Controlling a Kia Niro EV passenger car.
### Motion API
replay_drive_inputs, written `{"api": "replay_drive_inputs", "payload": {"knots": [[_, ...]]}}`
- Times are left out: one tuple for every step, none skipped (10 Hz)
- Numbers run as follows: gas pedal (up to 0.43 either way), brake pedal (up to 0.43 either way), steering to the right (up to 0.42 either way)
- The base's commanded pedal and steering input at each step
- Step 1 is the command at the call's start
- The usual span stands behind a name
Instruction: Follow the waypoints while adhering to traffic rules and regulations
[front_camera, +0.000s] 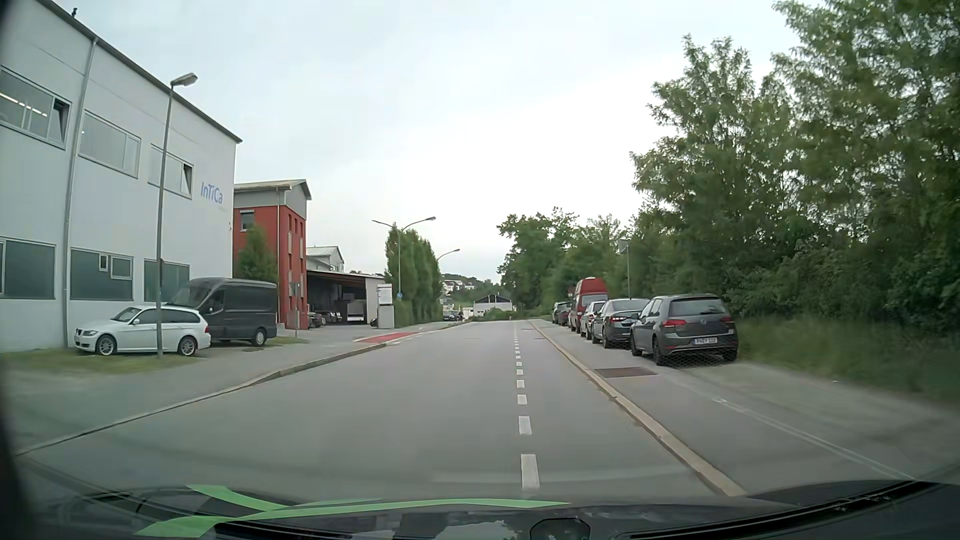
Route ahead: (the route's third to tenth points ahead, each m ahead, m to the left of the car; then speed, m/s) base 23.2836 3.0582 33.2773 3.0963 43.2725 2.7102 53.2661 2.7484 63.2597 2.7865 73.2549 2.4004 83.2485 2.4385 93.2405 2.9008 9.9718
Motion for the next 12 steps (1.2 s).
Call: {"api": "replay_drive_inputs", "payload": {"knots": [[0.039, 0.0, -0.003], [0.039, 0.0, -0.004], [0.039, 0.0, -0.004], [0.039, 0.0, -0.005], [0.039, 0.0, -0.005], [0.039, 0.0, -0.006], [0.039, 0.0, -0.006], [0.039, 0.0, -0.007], [0.039, 0.0, -0.007], [0.039, 0.0, -0.007], [0.039, 0.0, -0.007], [0.039, 0.0, -0.007]]}}
